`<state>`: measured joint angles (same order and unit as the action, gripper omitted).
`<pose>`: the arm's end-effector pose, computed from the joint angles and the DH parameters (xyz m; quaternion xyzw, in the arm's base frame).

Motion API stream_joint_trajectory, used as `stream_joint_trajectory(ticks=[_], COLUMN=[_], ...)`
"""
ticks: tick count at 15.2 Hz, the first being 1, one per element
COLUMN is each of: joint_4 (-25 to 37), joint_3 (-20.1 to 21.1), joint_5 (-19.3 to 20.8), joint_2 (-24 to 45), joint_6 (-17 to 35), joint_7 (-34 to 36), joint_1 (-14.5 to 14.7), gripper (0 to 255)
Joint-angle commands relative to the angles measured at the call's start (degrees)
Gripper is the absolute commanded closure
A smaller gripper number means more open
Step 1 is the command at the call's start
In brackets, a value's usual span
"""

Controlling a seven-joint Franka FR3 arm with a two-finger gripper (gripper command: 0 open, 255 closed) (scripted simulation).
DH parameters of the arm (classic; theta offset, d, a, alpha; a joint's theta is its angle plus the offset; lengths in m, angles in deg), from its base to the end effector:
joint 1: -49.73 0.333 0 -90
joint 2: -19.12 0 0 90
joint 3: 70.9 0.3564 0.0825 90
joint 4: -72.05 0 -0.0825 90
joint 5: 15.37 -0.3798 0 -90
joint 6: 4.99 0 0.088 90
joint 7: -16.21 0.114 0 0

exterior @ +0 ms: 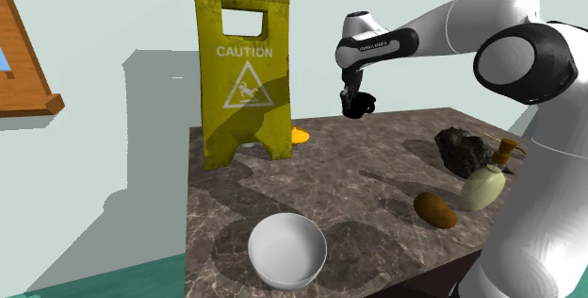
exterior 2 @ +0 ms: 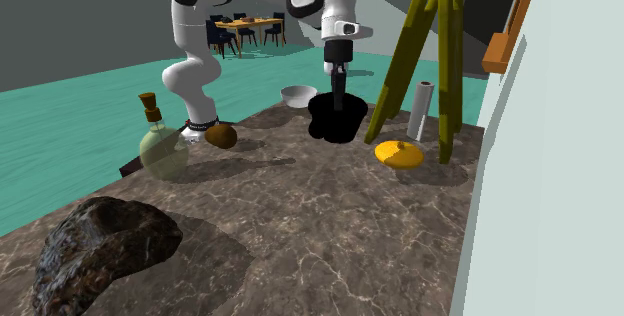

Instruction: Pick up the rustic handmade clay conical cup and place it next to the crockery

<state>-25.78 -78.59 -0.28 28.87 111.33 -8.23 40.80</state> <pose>0.6038 -0.1913 0.5383 0.9811 0.1180 0.0244 0.1511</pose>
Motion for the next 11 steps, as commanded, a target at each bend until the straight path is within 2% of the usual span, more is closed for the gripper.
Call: stream_joint_trajectory(ticks=[1,11], joint_4=[0.9,-4.6], joint_3=[0.0,5.4], joint_5=[-0.1,2.6], joint_2=[0.0,-5.1], joint_6=[-0.9,-4.0], joint_7=[-0.3,13.1], joint_1=[0.0,7.5], gripper=[255,255])
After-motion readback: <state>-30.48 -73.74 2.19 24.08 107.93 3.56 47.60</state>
